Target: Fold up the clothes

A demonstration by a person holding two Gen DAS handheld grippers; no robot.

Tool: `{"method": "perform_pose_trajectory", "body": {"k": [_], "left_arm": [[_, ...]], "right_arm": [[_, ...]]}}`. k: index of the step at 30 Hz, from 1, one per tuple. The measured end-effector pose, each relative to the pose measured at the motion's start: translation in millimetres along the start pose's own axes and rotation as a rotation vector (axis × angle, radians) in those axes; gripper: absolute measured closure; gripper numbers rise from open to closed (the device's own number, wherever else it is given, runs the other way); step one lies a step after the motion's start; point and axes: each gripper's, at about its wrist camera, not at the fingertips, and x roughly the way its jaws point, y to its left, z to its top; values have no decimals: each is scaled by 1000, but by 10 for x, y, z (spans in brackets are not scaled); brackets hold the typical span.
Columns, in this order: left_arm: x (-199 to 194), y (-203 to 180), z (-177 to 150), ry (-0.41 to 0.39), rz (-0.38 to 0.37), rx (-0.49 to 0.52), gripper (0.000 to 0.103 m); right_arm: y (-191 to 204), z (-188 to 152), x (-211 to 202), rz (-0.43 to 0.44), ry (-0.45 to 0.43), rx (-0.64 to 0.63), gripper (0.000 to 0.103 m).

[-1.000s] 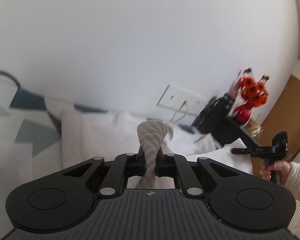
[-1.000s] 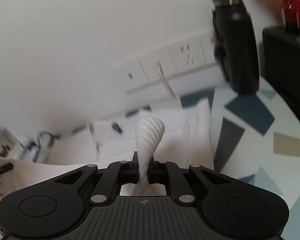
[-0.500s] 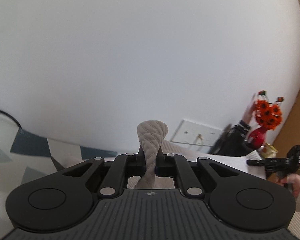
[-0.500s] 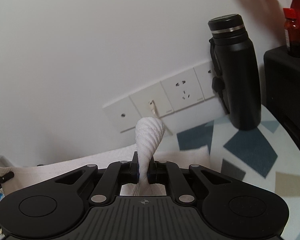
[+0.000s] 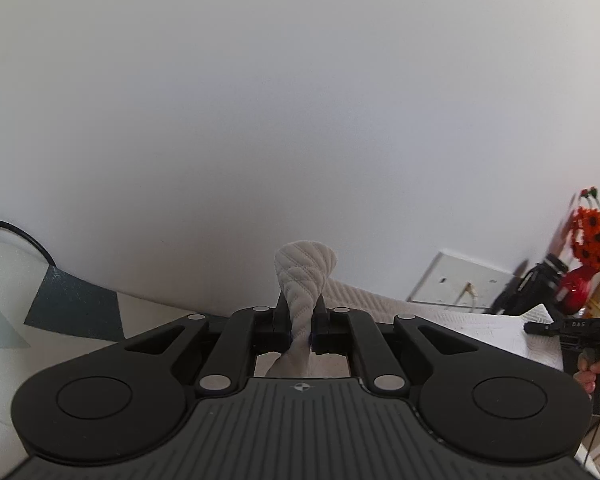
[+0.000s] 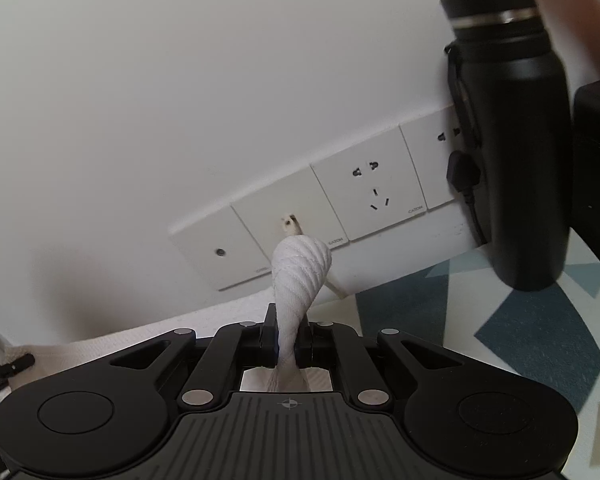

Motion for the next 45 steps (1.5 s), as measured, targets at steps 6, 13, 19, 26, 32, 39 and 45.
{"method": "perform_pose_trajectory", "body": {"k": [6, 13, 19, 26, 32, 39, 45], "left_arm": [[384, 76, -140, 34, 79, 14, 95], [802, 185, -326, 85, 175, 28, 95], [893, 86, -240, 73, 141, 40, 95], [1099, 15, -124, 96, 99, 101, 95], [1508, 56, -359, 183, 154, 95, 94], [1598, 96, -455, 207, 175, 91, 87], [1412, 61, -345, 205, 207, 96, 32]], "right_arm": [[-101, -79, 463, -35, 57, -55, 98], [-234, -214, 879, -80, 92, -84, 98], [-169, -198, 651, -80, 24, -71, 98], [-249, -140, 455, -154, 4, -43, 98], [-339, -298, 715, -233, 50, -94, 98], [-415, -395, 830, -278, 57, -91, 88], [-286, -377, 563, -345, -22, -109, 30]]}}
